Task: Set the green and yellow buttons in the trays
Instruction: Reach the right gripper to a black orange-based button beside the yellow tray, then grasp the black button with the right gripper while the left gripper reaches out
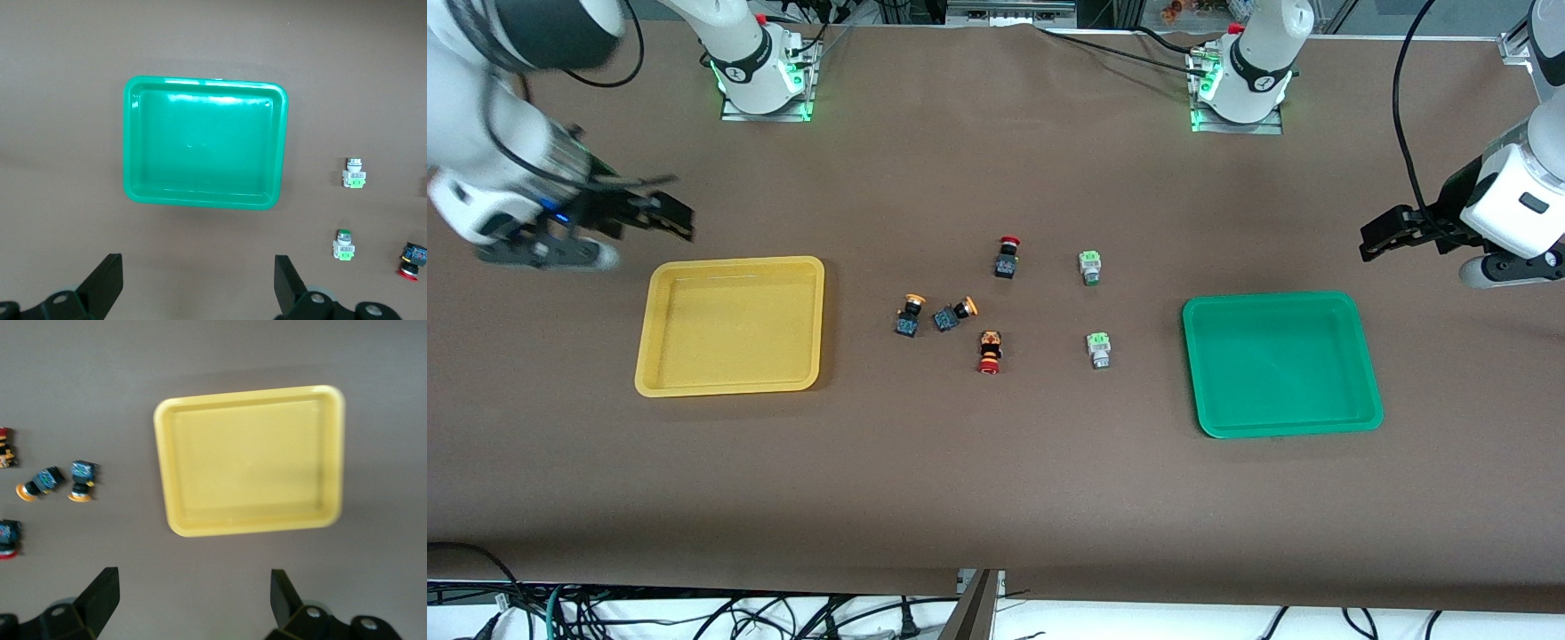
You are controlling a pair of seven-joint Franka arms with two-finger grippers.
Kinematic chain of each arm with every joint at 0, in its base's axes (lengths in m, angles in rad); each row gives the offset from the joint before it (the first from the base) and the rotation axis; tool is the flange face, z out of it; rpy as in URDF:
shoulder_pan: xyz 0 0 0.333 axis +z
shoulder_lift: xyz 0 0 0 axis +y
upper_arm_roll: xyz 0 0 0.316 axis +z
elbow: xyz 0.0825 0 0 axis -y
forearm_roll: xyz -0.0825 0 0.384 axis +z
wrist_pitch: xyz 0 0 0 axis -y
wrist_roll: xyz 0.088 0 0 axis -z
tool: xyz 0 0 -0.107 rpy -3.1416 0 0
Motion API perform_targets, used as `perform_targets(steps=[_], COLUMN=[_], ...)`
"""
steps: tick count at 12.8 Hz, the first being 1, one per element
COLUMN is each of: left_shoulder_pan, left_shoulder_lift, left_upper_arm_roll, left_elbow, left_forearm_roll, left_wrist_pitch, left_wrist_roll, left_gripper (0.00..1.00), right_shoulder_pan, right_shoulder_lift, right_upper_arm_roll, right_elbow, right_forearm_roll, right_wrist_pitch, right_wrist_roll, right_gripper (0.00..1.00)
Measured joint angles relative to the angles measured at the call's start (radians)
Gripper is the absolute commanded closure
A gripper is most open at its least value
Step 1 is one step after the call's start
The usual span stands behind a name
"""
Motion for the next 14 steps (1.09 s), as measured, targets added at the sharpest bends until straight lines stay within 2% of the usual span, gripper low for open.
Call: perform_targets(steps=[6,8,11,13,14], left_shoulder_pan=[-0.001,-0.003,-0.011,-0.015,-0.017], left_shoulder_lift=[0.010,0.020,0.038,0.049,0.058], left_upper_arm_roll=[-0.003,-0.016,-0.078,-0.138,-0.169], left_elbow=[0.004,0.004,0.004,0.004,0.004], left_forearm_roll=[0.000,-0.001,-0.003,-0.004,-0.004], left_wrist_pitch=[-0.008,-0.041,-0.051,-0.055,-0.056], left_wrist_roll=[0.003,0.004,-0.011,-0.093,-0.146], left_gripper=[0.00,0.00,0.00,0.00,0.00], right_shoulder_pan=[0.207,0.255,0.283,0.300,0.310], right_shoulder_lift=[0.415,0.492,0.542,0.562,0.572], right_upper_arm_roll=[0.008,0.008,0.010,0.012,0.013], right_elbow=[0.000,0.003,0.006,-0.002,-0.014], right_forearm_roll=[0.176,0.183,0.230,0.251,0.252], right_wrist_pitch=[0.457,0.533,0.560,0.587,0.606], right_wrist_roll=[0.355,0.431,0.458,0.459,0.461], right_gripper=[0.01,0.01,0.02,0.13,0.30])
